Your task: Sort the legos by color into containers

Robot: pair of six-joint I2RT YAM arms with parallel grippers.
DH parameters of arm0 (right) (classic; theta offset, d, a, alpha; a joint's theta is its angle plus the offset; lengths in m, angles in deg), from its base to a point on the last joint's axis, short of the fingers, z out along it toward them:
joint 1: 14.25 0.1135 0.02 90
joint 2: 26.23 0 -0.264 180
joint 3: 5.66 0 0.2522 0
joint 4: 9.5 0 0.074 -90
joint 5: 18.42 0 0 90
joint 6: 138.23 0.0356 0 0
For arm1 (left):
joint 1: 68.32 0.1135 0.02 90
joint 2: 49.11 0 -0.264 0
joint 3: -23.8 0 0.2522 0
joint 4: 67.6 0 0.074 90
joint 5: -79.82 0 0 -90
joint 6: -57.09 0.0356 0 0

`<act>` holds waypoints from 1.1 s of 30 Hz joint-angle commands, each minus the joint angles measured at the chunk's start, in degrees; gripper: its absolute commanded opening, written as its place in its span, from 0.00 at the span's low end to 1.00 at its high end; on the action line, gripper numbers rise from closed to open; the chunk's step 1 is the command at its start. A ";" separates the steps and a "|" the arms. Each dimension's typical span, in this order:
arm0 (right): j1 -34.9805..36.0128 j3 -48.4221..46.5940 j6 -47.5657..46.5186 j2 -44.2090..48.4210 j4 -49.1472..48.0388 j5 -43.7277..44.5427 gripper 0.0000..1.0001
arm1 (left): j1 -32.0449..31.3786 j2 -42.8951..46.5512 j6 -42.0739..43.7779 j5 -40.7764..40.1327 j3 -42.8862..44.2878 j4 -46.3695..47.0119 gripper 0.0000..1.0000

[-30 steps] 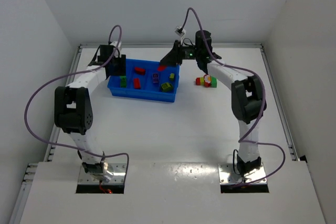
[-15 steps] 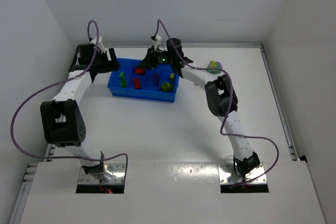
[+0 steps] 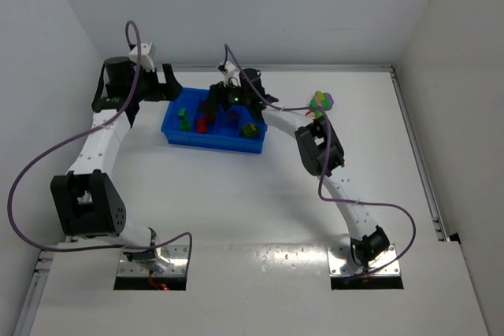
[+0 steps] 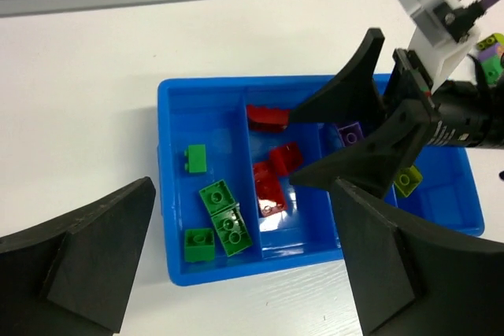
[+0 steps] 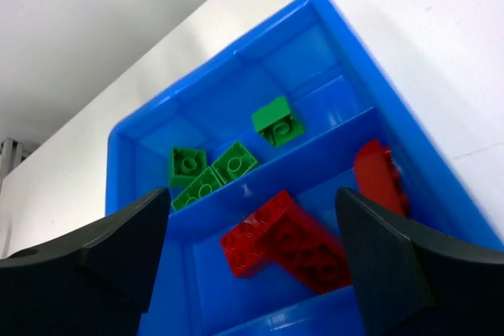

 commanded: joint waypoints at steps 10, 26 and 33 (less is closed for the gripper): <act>-20.08 22.41 -20.02 44.31 20.53 13.99 0.82 | -23.22 -7.01 5.09 4.74 4.42 8.05 1.00; -46.21 57.08 -22.94 75.91 34.62 9.78 0.81 | -38.00 -56.07 35.22 14.62 56.56 -20.86 0.88; -49.64 57.62 -21.01 76.53 36.29 6.61 0.81 | -40.57 -60.29 34.54 10.65 56.56 -13.49 0.92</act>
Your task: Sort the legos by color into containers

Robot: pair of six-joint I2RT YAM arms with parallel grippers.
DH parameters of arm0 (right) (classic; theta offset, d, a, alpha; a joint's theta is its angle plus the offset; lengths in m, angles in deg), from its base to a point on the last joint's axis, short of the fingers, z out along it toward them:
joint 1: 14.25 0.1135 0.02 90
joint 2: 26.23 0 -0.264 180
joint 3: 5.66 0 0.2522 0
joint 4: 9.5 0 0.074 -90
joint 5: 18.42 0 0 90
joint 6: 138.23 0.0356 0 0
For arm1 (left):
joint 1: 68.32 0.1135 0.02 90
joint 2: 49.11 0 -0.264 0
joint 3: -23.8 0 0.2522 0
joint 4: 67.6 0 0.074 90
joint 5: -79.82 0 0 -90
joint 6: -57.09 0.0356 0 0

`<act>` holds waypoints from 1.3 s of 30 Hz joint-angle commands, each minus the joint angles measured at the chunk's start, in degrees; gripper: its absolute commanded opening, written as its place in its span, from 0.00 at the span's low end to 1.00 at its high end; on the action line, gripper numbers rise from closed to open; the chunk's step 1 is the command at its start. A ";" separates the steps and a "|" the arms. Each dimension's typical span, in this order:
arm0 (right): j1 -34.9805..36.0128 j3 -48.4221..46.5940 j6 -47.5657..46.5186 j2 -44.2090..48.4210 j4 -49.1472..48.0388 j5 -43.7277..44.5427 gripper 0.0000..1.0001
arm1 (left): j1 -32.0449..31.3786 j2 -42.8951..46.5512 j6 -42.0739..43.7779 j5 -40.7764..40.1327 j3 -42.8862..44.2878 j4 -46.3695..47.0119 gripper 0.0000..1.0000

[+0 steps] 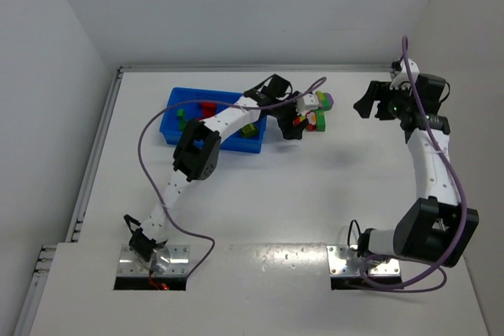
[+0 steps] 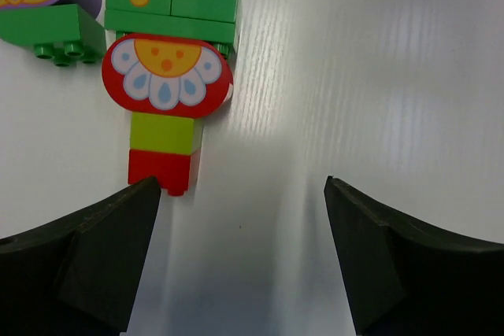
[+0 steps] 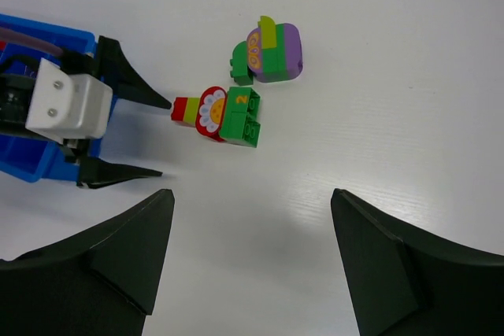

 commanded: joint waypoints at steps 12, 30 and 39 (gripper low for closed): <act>-3.10 0.92 4.04 3.73 -0.46 -3.27 0.81 | -1.01 -6.27 0.61 -12.71 5.43 13.10 0.93; -4.16 1.45 4.04 4.88 -0.46 -3.80 0.81 | -1.01 -8.37 0.69 3.28 5.96 16.29 0.80; -4.16 -0.22 3.51 1.90 1.12 -8.19 0.81 | -2.07 -6.01 4.20 4.06 2.20 8.28 0.47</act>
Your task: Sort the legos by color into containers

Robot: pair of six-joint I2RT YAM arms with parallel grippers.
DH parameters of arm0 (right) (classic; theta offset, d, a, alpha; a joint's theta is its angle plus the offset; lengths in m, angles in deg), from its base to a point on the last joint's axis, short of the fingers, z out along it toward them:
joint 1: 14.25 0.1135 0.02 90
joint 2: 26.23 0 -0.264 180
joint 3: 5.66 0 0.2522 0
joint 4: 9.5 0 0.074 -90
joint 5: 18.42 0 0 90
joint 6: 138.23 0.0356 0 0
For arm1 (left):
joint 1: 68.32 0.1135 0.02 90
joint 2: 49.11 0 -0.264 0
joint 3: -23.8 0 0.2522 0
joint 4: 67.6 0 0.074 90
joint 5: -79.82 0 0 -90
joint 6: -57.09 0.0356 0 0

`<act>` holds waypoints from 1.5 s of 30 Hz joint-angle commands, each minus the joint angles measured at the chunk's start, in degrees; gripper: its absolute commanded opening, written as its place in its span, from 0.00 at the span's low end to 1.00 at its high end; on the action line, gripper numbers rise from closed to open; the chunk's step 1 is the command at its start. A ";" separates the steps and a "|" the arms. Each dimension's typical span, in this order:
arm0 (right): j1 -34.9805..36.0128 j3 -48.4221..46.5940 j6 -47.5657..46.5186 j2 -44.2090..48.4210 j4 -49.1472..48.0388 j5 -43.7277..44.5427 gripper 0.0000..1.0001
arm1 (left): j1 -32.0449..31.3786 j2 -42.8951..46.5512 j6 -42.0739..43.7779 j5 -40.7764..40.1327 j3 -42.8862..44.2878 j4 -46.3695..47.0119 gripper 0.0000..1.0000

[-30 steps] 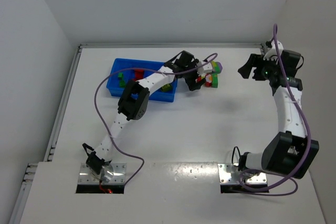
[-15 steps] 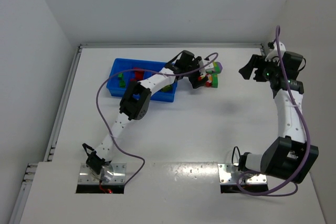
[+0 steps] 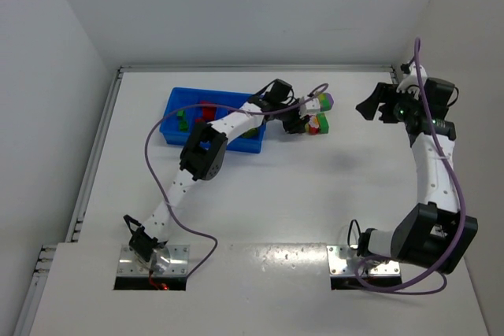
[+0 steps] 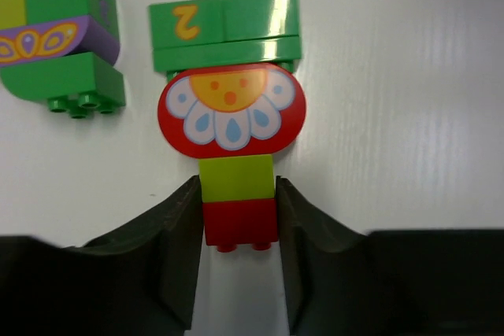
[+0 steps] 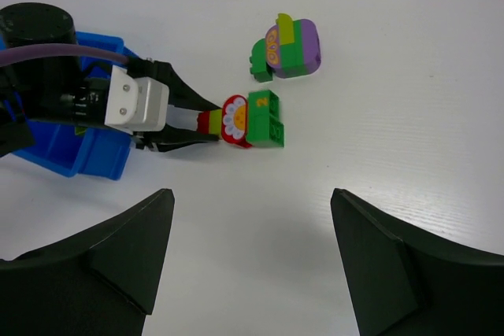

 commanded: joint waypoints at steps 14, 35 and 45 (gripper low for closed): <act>0.79 7.32 13.23 -13.12 -6.11 -24.73 0.83 | -1.31 40.76 -0.28 4.04 -47.53 5.97 0.11; 16.16 -0.76 9.55 -26.06 -3.57 -44.17 0.69 | -5.44 52.38 -3.10 -4.05 -52.73 10.20 0.10; 12.22 2.75 8.15 -24.40 -2.00 -46.63 0.02 | -4.82 53.09 -3.10 -5.72 -55.80 10.73 0.10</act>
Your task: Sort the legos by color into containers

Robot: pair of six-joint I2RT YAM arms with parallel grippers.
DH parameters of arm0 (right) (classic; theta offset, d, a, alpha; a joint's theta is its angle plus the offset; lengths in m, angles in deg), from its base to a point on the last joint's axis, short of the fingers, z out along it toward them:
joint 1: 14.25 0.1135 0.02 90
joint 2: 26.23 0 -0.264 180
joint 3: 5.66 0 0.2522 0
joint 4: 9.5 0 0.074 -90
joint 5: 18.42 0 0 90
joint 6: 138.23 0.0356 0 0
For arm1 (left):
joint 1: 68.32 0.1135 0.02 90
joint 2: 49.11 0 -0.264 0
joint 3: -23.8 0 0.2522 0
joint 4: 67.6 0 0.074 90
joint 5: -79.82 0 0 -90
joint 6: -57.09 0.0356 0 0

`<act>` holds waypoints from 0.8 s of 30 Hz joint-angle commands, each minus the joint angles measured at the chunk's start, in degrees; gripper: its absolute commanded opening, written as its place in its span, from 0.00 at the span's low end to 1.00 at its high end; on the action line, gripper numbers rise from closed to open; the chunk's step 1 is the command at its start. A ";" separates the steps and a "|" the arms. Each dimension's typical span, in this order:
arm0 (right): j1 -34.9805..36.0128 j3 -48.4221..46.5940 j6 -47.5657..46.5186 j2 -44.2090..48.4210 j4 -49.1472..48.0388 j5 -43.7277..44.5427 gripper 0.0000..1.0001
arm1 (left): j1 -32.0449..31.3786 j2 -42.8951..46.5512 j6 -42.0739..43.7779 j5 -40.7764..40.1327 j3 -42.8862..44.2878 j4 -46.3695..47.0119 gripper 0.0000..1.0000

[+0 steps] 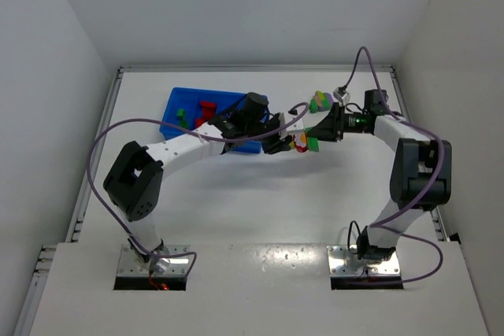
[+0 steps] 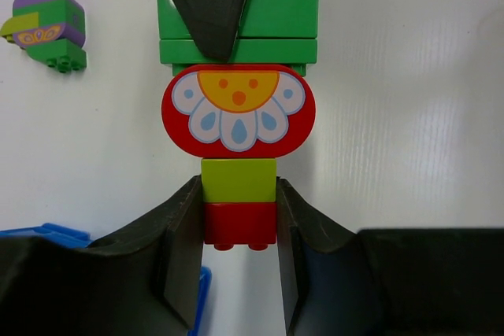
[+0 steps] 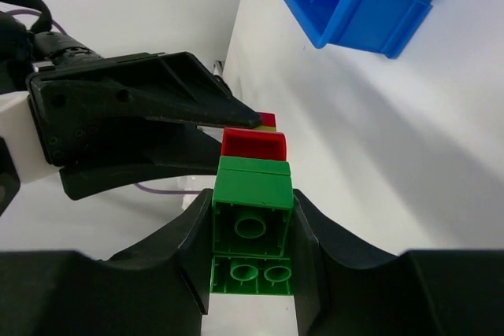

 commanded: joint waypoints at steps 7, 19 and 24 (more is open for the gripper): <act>-7.79 -5.55 -37.34 -2.59 35.16 -0.89 0.00 | 1.39 6.09 3.82 -1.09 -9.38 0.82 0.10; -5.95 -9.86 -47.61 -2.78 44.78 4.03 0.00 | 4.63 1.88 -2.39 8.21 -8.42 -0.59 0.12; -4.81 -9.87 -47.61 -0.67 43.55 7.72 0.00 | 10.09 -5.94 -18.65 24.38 -0.08 -0.59 0.08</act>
